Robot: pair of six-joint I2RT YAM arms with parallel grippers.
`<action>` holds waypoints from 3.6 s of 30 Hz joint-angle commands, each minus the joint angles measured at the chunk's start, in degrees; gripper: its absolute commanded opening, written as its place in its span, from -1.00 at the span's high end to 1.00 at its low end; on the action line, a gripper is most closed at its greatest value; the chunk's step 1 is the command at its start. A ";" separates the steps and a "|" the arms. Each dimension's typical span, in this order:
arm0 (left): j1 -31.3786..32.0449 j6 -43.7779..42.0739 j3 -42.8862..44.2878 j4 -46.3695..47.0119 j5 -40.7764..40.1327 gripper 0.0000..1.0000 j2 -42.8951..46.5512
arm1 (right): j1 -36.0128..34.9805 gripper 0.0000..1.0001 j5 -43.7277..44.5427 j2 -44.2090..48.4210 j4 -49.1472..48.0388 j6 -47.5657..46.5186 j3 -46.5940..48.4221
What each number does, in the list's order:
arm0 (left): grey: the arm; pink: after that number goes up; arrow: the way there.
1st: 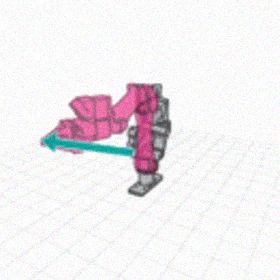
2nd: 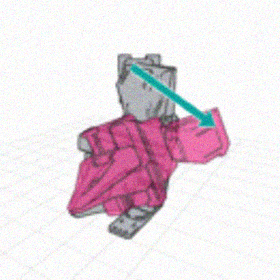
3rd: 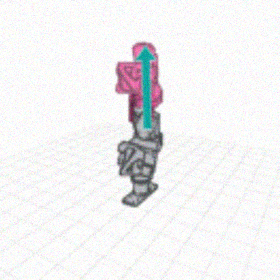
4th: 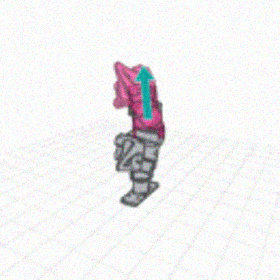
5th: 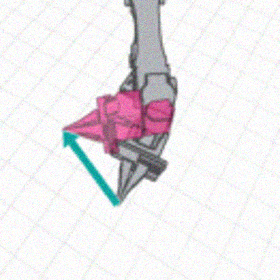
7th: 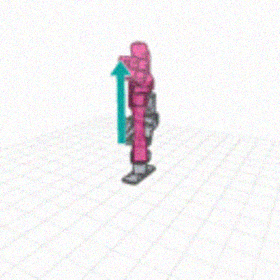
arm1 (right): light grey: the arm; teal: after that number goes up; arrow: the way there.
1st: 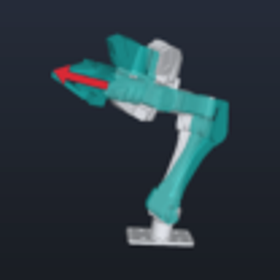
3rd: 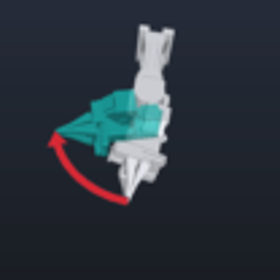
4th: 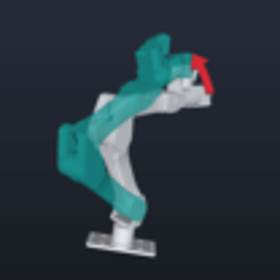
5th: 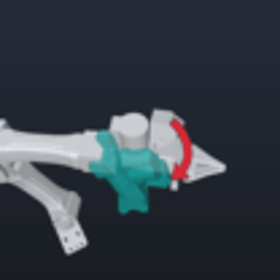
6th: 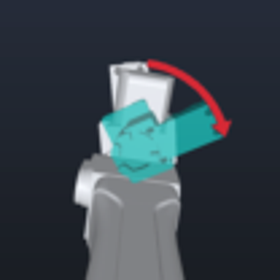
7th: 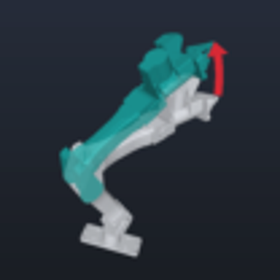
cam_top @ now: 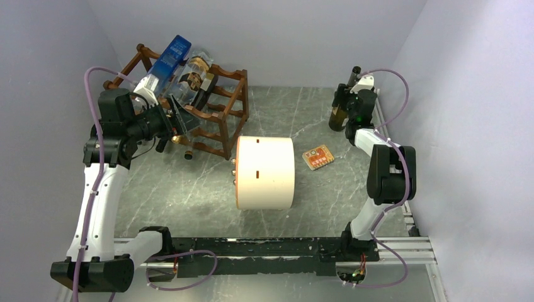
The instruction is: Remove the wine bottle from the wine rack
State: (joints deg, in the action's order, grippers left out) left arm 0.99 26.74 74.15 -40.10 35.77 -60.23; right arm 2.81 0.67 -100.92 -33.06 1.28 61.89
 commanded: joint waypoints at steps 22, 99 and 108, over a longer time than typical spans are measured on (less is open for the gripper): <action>-0.03 0.47 -1.97 4.21 3.42 -0.98 1.28 | 1.59 -0.33 -0.07 0.86 -10.77 0.66 -6.60; 9.89 -26.64 48.96 -12.22 -43.68 -0.85 -51.36 | -16.15 -1.00 -17.88 33.05 36.66 15.48 -1.43; 11.57 -26.12 40.59 -6.92 -48.22 -0.58 -45.57 | -16.22 -1.00 -17.89 32.72 35.67 16.35 -2.09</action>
State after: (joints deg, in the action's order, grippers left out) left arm 11.73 -0.45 117.47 -49.52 -8.71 -108.81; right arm -13.15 -16.60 -68.03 4.14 17.54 60.62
